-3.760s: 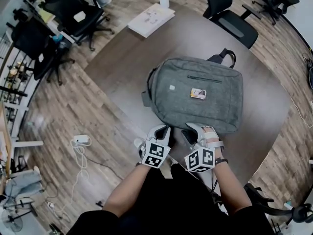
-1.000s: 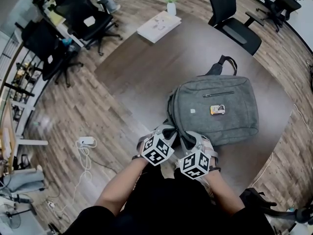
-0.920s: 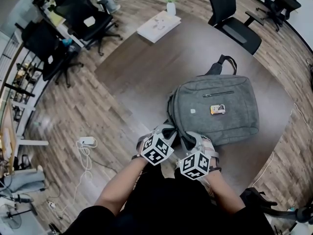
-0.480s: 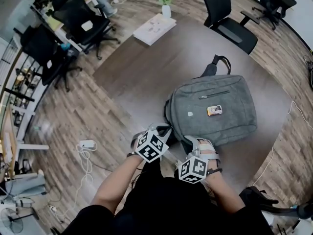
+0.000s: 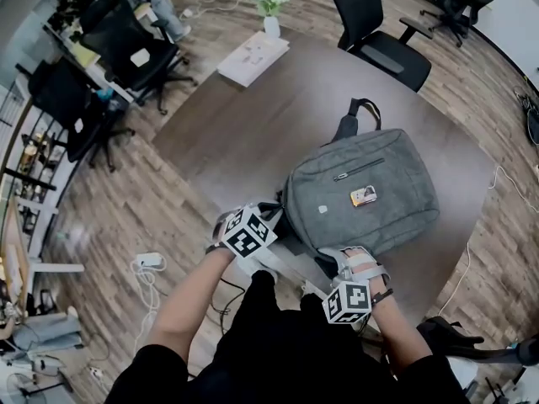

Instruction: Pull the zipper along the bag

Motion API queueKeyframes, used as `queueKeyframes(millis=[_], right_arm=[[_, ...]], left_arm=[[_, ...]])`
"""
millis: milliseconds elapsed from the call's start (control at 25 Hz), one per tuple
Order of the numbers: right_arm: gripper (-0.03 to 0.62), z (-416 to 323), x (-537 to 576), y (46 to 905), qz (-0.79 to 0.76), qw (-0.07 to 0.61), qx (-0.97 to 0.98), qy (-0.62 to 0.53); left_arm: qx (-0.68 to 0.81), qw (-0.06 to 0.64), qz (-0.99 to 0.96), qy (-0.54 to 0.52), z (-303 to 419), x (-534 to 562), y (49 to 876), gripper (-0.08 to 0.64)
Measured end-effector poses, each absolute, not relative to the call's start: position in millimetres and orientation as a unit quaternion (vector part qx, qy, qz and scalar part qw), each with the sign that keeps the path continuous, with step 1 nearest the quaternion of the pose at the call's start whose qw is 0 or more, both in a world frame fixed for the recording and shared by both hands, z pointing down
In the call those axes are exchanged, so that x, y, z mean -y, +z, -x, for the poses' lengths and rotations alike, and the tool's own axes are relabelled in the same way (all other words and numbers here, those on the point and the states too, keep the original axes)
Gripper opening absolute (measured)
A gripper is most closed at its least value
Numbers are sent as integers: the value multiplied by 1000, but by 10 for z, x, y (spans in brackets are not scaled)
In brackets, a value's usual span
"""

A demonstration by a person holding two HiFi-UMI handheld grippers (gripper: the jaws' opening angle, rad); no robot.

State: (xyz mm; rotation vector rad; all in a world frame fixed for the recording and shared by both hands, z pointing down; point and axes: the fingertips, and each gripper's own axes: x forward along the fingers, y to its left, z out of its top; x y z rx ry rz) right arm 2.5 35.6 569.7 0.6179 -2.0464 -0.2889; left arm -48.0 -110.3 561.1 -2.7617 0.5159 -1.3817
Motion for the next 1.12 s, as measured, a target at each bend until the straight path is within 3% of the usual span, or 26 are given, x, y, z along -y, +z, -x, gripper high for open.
queueKeyframes(millis=[240,360,480,560,640,800,880,1000,1120], right_arm=[[96,-325,-503,5734,-194,472,850,-132],[113,-463,-531,5734,-206,444,871,-46],[204,-463,-361,5432,-284,329,897,78],[206,-375,-159,5187,-338,232,900,149],[206,-266,29,5106,-382,190,884,192],[201,-152,206,5394,-431,259,838,210],[149,-192,182,5556,-441,305,818,206],[77,-259,139,5605,-448,310,811,213],[61,-244,114,5594,-445,326,810,197]], left_arm=[[-133,-9,892,-432,263,1097,5618,31],[-128,-15,893,-430,172,960,5600,27],[-128,-25,896,-425,140,893,5580,26],[-125,-35,899,-419,124,854,5569,26],[-118,-41,901,-414,86,765,5553,26],[-94,-39,907,-409,-62,493,5513,26],[-84,-39,907,-410,-112,383,5518,26],[-72,-34,907,-414,-118,308,5555,26],[-62,-29,905,-420,-96,315,5576,28]])
